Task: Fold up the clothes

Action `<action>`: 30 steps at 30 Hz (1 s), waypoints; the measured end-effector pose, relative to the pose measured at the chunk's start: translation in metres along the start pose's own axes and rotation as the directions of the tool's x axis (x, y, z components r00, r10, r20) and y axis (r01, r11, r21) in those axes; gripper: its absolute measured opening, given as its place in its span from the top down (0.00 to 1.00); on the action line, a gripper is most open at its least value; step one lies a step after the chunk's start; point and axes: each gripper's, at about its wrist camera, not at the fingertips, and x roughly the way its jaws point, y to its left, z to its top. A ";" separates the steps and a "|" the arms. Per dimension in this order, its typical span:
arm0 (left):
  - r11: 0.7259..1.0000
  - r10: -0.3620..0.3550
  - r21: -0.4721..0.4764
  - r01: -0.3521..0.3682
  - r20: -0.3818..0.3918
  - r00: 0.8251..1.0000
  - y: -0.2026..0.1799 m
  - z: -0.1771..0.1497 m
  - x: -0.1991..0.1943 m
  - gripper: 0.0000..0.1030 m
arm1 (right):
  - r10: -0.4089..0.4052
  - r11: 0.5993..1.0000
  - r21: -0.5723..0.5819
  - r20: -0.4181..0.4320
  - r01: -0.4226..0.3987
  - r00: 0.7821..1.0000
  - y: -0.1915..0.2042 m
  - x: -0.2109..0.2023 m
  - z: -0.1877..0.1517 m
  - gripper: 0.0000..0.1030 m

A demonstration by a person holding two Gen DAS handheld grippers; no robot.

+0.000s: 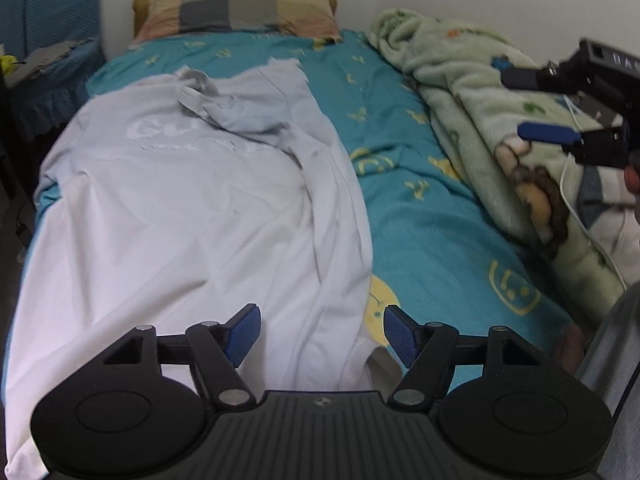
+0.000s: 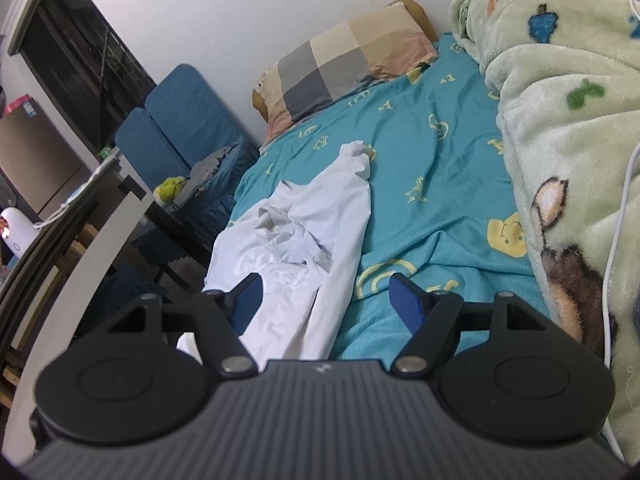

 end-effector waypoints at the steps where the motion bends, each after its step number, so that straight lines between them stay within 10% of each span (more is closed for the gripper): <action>1: 1.000 -0.005 -0.010 0.005 -0.018 1.000 0.002 0.000 0.003 0.50 | -0.001 1.000 -0.005 -0.005 0.001 1.000 0.001 0.001 -0.001 0.29; 3: 0.999 -0.019 -0.051 0.016 -0.056 0.998 0.009 -0.001 0.008 0.92 | -0.006 1.000 -0.015 -0.012 0.006 1.000 0.003 0.004 -0.002 0.29; 7: 0.952 -0.142 -0.284 0.117 -0.072 0.987 0.039 -0.003 -0.007 0.96 | -0.019 1.000 -0.018 -0.020 0.019 1.000 0.003 0.006 -0.003 0.29; 12: 0.898 -0.104 -0.438 0.036 -0.133 0.986 0.073 -0.015 -0.023 0.95 | -0.036 0.999 -0.007 -0.038 0.036 0.999 0.003 0.014 -0.004 0.29; 16: 0.907 -0.090 -0.420 0.013 -0.165 0.982 0.079 -0.016 -0.017 0.93 | 0.004 0.996 0.085 -0.090 0.004 0.996 -0.002 0.037 0.001 0.29; 20: 0.930 -0.082 -0.365 0.039 -0.104 0.991 0.072 -0.006 -0.022 0.57 | 0.108 0.959 0.276 -0.156 -0.061 0.982 -0.014 0.075 0.019 0.30; 30: 0.972 0.030 -0.236 0.008 0.158 0.987 0.056 0.027 -0.017 0.43 | 0.051 0.974 0.226 -0.102 -0.027 0.993 -0.028 0.216 0.093 0.33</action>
